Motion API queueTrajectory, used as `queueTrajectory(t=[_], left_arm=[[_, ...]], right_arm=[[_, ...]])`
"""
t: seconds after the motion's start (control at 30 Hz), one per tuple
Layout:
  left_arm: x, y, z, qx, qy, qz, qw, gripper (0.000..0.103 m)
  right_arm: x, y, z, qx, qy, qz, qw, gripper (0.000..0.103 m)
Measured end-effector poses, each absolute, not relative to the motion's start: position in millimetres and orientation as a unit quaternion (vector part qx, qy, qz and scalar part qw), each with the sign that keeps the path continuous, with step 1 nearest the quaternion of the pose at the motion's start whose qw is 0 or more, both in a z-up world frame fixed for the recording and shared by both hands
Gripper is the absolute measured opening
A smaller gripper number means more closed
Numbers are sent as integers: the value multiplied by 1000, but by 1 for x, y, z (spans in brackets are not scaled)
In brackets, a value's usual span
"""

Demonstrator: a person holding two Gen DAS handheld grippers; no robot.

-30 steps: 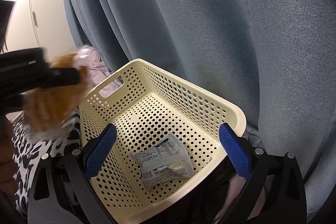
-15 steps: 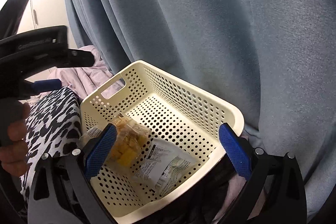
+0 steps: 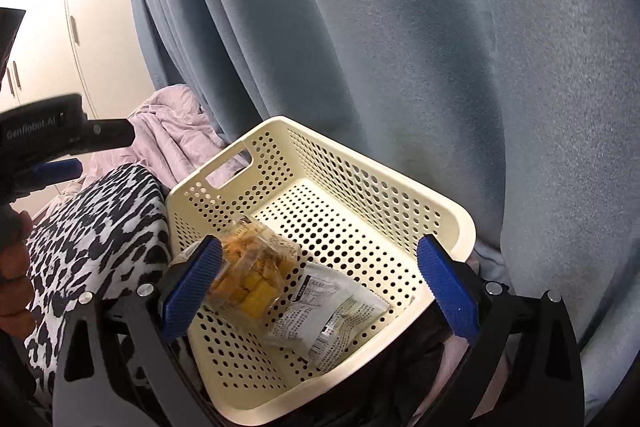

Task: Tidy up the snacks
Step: 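Move both tools back toward the remaining snacks on the blanket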

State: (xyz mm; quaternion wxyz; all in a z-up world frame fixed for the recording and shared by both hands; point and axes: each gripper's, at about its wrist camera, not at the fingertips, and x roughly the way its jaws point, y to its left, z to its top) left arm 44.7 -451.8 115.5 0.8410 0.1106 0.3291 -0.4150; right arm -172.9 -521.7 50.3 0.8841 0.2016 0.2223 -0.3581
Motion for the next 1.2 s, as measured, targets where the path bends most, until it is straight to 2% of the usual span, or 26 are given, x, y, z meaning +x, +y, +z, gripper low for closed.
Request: queueTrajectory(t=[0.67,1.2], left_arm=[[62,-372,124,98,324,-342,877,95],[89,-267,125,42,339,-285,896,95]], right_arm=[[-144,-481,72,176,225,-306,908,99],[-100,-417,84,142,246,-238,929,99]])
